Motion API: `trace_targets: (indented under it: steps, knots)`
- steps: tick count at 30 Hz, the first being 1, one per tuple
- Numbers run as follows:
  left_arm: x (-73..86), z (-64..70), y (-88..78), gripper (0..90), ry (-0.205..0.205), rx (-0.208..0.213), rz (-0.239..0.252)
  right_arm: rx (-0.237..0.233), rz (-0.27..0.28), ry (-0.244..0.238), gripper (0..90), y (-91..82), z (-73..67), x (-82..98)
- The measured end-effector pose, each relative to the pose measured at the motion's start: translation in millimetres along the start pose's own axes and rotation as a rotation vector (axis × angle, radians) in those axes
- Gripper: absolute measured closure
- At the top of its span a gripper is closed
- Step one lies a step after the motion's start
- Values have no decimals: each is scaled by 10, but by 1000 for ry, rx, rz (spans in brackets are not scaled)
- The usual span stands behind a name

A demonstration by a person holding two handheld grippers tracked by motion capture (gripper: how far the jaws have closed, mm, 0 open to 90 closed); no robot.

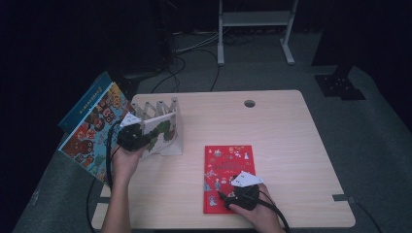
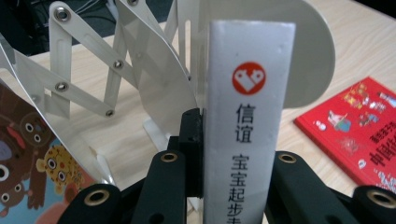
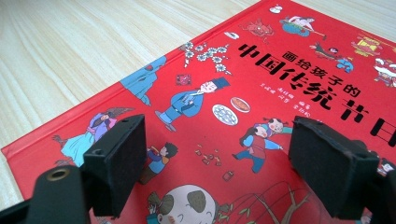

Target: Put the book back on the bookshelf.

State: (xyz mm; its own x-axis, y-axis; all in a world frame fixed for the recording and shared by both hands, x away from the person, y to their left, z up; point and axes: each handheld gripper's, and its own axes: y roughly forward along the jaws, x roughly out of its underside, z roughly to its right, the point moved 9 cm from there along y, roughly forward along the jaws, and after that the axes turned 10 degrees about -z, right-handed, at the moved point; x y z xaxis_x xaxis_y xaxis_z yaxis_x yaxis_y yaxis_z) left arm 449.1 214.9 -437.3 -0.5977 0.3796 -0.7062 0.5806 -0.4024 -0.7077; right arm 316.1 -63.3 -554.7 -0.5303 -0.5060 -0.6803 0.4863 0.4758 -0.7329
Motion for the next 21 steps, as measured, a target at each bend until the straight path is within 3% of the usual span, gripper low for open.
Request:
trace_targets:
  steps: [4, 9, 14, 21]
  knots:
    - [41, 28, 32, 738, -7, 12, -14, 0, 0, 0, 184, 0, 0, 0]
    - [186, 43, 147, 743, -9, 3, -67, 1, 0, -1, 184, 0, 1, 0]
    - [263, 57, 233, 746, -23, 8, -72, 1, 0, -1, 184, 0, 1, -1]
    - [308, 99, 350, 738, -7, -4, -97, 1, 0, -1, 184, 0, 1, -1]
